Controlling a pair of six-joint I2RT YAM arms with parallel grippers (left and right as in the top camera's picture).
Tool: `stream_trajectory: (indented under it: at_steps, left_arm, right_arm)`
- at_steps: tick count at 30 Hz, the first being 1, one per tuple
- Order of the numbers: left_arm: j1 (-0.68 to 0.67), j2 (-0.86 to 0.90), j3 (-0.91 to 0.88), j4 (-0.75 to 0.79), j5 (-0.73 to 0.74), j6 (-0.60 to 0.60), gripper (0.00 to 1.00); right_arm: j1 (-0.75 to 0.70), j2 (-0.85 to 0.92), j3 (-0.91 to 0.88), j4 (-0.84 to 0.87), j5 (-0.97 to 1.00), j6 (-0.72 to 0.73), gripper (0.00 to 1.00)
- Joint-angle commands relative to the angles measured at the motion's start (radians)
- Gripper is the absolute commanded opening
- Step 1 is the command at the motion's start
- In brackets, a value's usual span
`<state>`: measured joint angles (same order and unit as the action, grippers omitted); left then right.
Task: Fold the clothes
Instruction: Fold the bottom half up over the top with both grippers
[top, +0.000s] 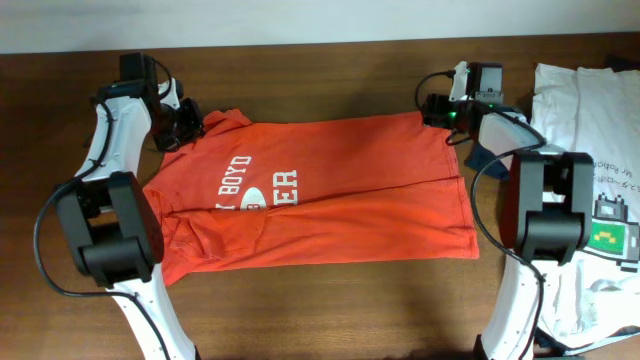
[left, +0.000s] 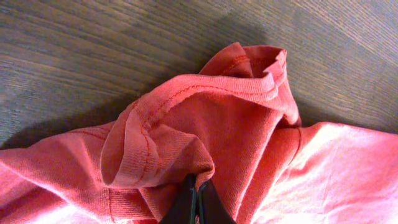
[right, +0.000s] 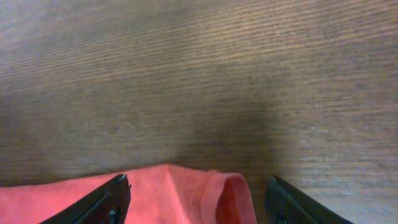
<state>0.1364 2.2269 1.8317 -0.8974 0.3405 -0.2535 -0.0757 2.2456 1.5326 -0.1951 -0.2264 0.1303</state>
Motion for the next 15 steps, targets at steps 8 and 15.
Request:
stream_trajectory:
  at_steps: [8, 15]
  left_arm:
    - [-0.005, -0.021, 0.002, -0.011, -0.006, 0.020, 0.00]
    - [0.047, -0.209, 0.004, -0.230, 0.003, 0.137, 0.00]
  right_arm:
    - [0.003, -0.002, 0.023, -0.138, 0.066, 0.043, 0.04]
    - [-0.030, -0.217, 0.243, -0.843, 0.131, -0.022, 0.04]
